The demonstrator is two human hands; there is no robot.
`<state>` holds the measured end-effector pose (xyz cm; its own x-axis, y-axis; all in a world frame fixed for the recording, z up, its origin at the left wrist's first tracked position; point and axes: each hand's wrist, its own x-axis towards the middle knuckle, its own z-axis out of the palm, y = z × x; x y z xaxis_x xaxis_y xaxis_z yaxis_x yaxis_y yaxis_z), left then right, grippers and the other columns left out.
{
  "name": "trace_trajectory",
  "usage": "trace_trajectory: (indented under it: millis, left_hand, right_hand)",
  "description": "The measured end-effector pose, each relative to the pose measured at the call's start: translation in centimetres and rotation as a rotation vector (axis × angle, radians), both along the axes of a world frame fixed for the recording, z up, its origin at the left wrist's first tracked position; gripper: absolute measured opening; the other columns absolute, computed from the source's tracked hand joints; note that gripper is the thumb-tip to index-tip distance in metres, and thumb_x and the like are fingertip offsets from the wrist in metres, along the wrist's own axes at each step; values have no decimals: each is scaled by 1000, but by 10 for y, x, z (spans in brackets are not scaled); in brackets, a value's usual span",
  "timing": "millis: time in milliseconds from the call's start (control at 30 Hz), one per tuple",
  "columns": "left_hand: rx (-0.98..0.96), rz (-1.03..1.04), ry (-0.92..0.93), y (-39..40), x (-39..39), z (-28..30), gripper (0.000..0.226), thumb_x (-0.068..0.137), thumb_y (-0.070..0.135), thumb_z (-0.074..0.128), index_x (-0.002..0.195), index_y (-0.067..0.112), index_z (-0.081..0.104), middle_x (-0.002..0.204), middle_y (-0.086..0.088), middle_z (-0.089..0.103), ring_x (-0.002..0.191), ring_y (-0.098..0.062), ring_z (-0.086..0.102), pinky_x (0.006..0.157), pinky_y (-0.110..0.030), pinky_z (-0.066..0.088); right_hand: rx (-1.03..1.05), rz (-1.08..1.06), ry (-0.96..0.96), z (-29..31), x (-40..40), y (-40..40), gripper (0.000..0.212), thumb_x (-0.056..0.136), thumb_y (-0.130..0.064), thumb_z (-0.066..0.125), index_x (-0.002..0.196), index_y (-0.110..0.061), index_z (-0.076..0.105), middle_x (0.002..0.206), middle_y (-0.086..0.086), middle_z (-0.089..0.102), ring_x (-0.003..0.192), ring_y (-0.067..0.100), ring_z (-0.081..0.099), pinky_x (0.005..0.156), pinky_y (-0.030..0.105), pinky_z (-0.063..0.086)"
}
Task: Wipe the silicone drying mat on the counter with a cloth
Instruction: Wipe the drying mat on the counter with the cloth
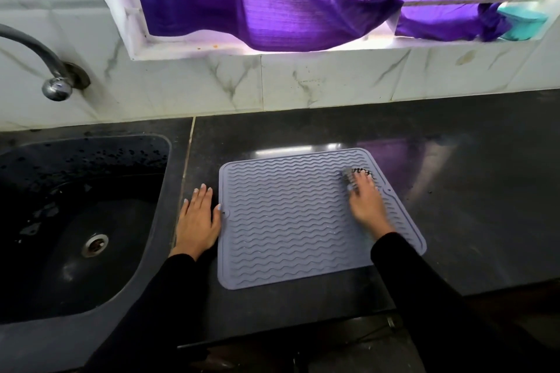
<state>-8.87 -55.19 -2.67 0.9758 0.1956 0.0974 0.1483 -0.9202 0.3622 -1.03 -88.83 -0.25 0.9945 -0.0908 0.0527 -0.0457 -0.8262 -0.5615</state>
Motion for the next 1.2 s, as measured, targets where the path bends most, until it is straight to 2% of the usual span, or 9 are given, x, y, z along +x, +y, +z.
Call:
trace_trajectory:
  millis: [100, 333, 433, 533, 633, 700, 800, 967, 1200]
  left_hand:
    - [36, -4, 40, 9, 15, -3, 72, 86, 44, 16, 145, 4, 24, 155, -12, 18, 144, -24, 12, 117, -41, 7]
    - [134, 4, 41, 14, 26, -11, 87, 80, 60, -2, 146, 9, 23, 156, -7, 17, 144, -18, 11, 116, -38, 7]
    - [130, -1, 39, 13, 26, -10, 86, 80, 59, -2, 147, 10, 20, 156, -7, 15, 145, -18, 9, 117, -38, 5]
    - [145, -36, 34, 11, 26, -9, 85, 80, 56, -4, 147, 8, 16, 157, -6, 10, 145, -16, 3, 117, -36, -2]
    - [138, -60, 43, 12, 26, -9, 87, 78, 55, -7, 147, 8, 16, 157, -5, 11, 145, -16, 5, 117, -35, -1]
    - [137, -61, 46, 13, 27, -10, 87, 77, 55, -7, 147, 8, 17, 157, -4, 12, 145, -16, 7, 116, -34, 1]
    - [136, -60, 44, 15, 28, -11, 87, 77, 55, -7, 147, 9, 18, 156, -4, 13, 145, -15, 8, 116, -34, 1]
    - [124, -53, 28, 15, 27, -13, 83, 81, 54, -2, 146, 10, 21, 156, -2, 15, 144, -14, 10, 116, -34, 3]
    - [126, -48, 14, 15, 27, -14, 80, 84, 59, 2, 147, 12, 22, 156, -1, 16, 144, -12, 9, 117, -33, 3]
  right_hand:
    - [-338, 29, -10, -18, -2, 4, 60, 98, -35, 31, 149, -9, 12, 158, 8, 9, 145, 22, 7, 118, 35, 6]
    - [-253, 51, -8, -13, -1, 0, 54, 98, -25, 35, 148, -13, 19, 157, 2, 14, 145, 16, 10, 117, 32, 8]
    - [89, 46, 31, -7, 5, -6, 48, 99, -21, 39, 146, -14, 28, 153, -3, 23, 144, 15, 16, 114, 29, 15]
    - [808, -119, 151, 14, 18, -27, 39, 99, -12, 40, 137, -5, 43, 128, 7, 54, 116, 19, 52, 88, 14, 44]
    - [1247, -284, 151, 32, 35, -38, 36, 100, -12, 34, 134, -4, 44, 109, 8, 61, 96, 18, 60, 80, 23, 52]
    - [1071, -320, 55, 36, 51, -32, 38, 100, -15, 37, 136, -6, 44, 128, 8, 56, 114, 21, 55, 95, 28, 44]
    - [393, -203, -21, 33, 58, -9, 40, 99, -21, 39, 137, -10, 44, 140, 11, 47, 128, 29, 44, 102, 33, 34]
    - [-183, 18, 70, -7, 51, 23, 61, 99, -35, 32, 148, -4, 13, 157, 12, 11, 145, 27, 10, 116, 36, 10]
    - [-291, 41, 77, -10, 55, 19, 63, 99, -37, 30, 149, -7, 6, 158, 8, 3, 146, 21, 3, 119, 36, 8]
